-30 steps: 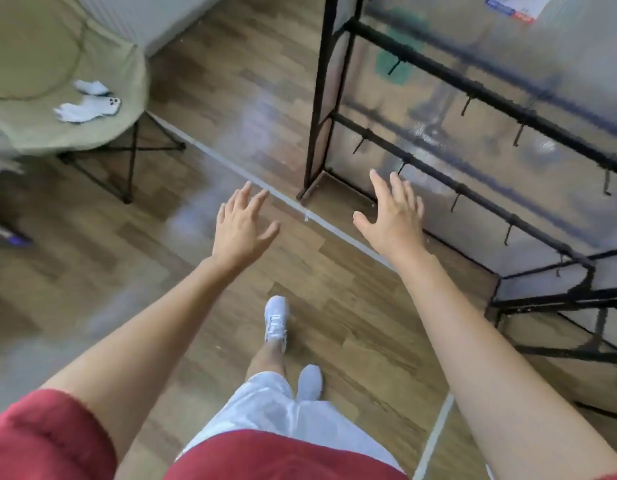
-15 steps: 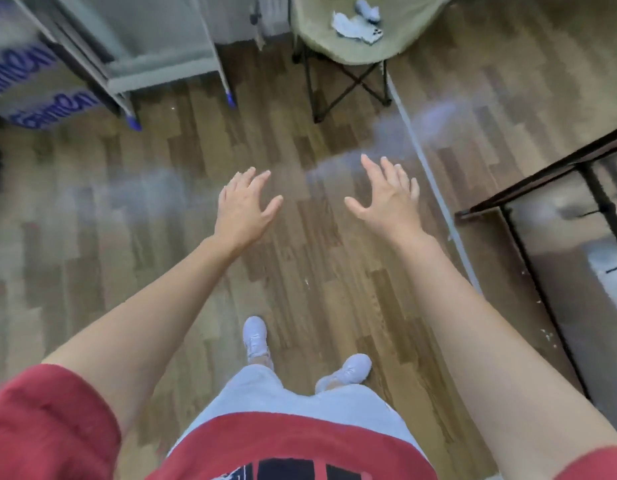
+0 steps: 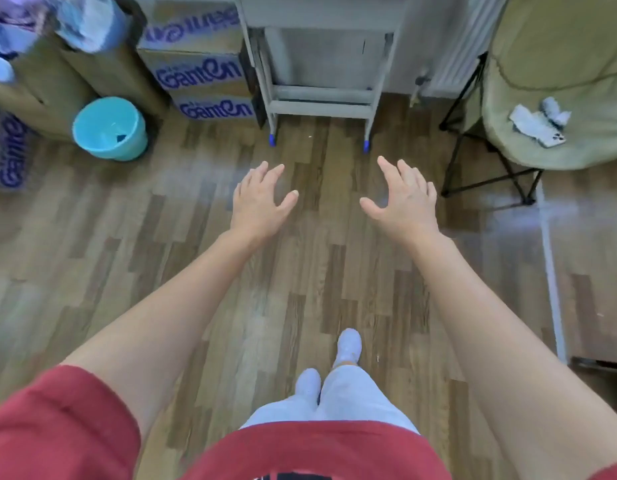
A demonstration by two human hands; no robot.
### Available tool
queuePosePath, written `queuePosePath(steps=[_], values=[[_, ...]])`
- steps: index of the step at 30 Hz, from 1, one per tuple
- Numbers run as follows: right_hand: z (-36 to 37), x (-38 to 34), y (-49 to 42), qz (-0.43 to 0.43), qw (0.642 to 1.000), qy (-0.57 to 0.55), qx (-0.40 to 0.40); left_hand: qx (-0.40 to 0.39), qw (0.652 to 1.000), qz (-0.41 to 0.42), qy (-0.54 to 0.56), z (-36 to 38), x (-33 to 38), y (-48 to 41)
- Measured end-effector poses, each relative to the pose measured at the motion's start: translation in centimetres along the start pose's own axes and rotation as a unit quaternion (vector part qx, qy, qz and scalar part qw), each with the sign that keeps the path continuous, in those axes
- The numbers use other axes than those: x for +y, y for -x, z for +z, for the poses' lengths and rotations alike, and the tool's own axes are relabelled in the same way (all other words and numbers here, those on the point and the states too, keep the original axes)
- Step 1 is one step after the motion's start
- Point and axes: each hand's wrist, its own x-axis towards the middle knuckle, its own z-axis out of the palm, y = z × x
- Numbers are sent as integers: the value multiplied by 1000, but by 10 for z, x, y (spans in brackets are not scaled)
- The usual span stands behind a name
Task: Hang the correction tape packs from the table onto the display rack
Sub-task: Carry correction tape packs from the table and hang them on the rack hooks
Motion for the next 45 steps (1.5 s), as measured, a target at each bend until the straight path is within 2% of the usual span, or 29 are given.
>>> queuePosePath(steps=[9, 14, 22, 33, 38, 45], values=[[-50, -32, -177, -59, 998, 13, 25, 63, 997, -11, 42, -47, 25, -163], [-82, -47, -271, -77, 996, 11, 48, 77, 996, -25, 41, -67, 44, -245], [-103, -78, -397, -92, 995, 15, 41, 92, 994, -35, 44, -103, 41, -372], [-110, -125, -574, -21, 998, -25, 47, 85, 995, -9, 48, -151, 21, -571], [-104, -128, -625, 21, 999, -30, 28, 62, 997, 2, 37, -156, 21, -629], [-88, -118, -684, 27, 999, -26, -25, 39, 999, 15, 30, -144, 40, -695]])
